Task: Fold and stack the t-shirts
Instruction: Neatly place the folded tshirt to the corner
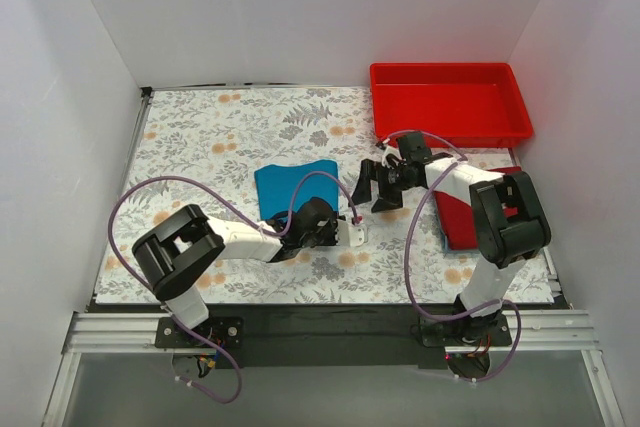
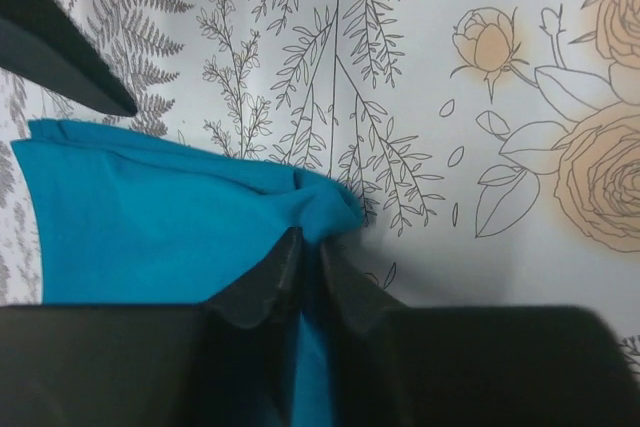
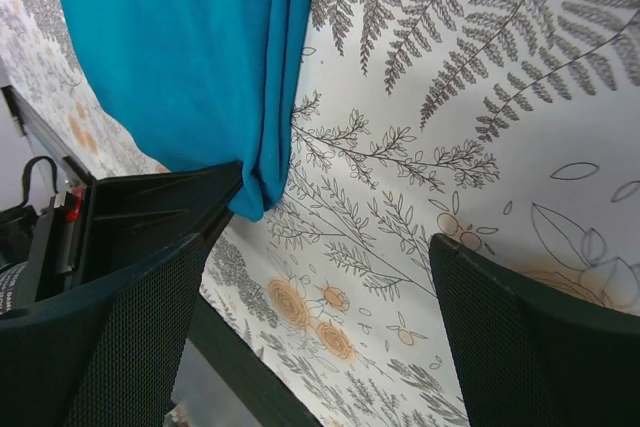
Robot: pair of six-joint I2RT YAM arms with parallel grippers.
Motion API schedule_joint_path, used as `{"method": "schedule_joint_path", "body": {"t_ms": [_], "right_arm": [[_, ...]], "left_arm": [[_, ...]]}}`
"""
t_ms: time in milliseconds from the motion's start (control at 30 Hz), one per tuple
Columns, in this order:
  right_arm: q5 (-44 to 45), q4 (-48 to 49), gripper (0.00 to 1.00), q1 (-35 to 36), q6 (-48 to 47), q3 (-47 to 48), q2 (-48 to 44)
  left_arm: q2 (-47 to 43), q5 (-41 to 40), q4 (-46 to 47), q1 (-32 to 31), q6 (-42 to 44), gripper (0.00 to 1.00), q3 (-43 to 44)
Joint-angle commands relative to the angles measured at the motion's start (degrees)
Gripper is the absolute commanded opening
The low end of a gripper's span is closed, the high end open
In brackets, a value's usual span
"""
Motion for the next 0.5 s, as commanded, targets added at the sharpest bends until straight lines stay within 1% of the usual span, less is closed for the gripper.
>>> {"method": "schedule_joint_path", "body": {"t_ms": [0,33,67,100,267,300,467], "right_arm": [[-5.45,3.19,0.98,0.11,3.42,-0.03,2.92],[-6.33,3.55,0.98,0.38,3.94,0.24,3.55],[-7.82,4.33,0.98,0.73,4.99,0.76,4.16],[-8.53,4.78,0.98,1.43,5.61,1.11,5.47],[-13.54,6.45,0.98,3.98,9.22,3.57,9.96],[-13.81,6.63,0.98,4.59,10.44,4.10,11.10],[-15.48,7.50,0.98,5.92,14.14,4.81,14.10]], "left_arm": [[-2.37,1.38,-2.82,-0.28,-1.58,0.06,1.77],[-3.34,1.99,-3.08,-0.28,-1.85,0.04,1.77],[-5.00,2.00,-3.69,-0.28,-2.55,0.00,1.77],[-5.63,4.17,-4.22,-0.28,-3.08,0.00,2.03],[-8.18,6.39,-7.83,-0.28,-4.75,0.00,4.14],[-9.05,6.92,-8.09,-0.28,-6.67,0.00,4.49],[-10.47,8.24,-9.76,-0.28,-8.44,0.00,5.63]]}}
